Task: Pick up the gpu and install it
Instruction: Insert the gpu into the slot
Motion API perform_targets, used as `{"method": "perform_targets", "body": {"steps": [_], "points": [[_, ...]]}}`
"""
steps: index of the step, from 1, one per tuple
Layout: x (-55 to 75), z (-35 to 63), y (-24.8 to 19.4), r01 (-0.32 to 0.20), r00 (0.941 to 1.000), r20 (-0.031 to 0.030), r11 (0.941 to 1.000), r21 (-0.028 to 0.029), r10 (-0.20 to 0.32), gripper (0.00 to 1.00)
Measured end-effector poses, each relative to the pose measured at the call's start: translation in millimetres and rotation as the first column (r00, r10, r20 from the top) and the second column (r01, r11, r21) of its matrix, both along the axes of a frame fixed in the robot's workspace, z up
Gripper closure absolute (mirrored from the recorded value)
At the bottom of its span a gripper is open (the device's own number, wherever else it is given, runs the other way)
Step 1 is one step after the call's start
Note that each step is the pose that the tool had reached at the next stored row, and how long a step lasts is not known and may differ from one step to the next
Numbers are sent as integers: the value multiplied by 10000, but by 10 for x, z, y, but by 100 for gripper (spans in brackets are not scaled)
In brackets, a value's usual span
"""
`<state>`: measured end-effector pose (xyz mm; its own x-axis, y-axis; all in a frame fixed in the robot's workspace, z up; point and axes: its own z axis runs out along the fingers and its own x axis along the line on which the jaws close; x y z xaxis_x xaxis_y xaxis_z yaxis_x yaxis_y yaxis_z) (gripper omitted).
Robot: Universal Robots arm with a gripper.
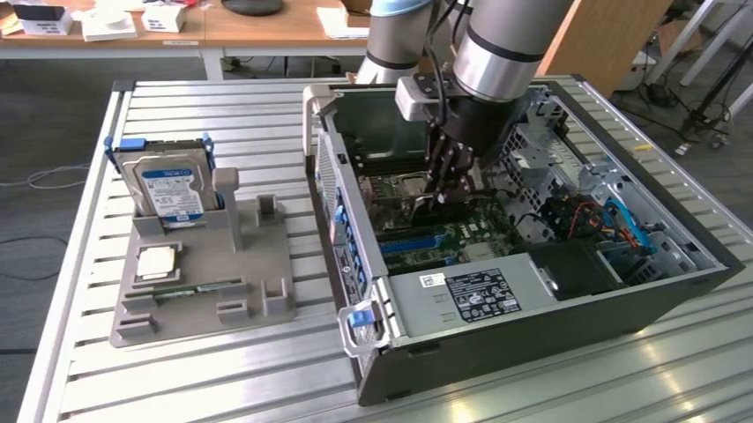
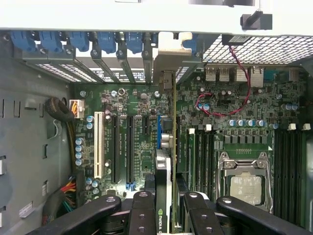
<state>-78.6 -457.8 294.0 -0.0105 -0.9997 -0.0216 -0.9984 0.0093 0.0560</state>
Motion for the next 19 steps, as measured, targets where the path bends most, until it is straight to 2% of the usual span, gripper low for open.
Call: {"method": "perform_targets", "body": {"steps": [11, 19], "points": [[0, -21, -1, 0, 10000, 0, 10000, -1, 0, 73], [-3, -22, -20, 1, 10000, 0, 10000, 1, -1, 73]]}}
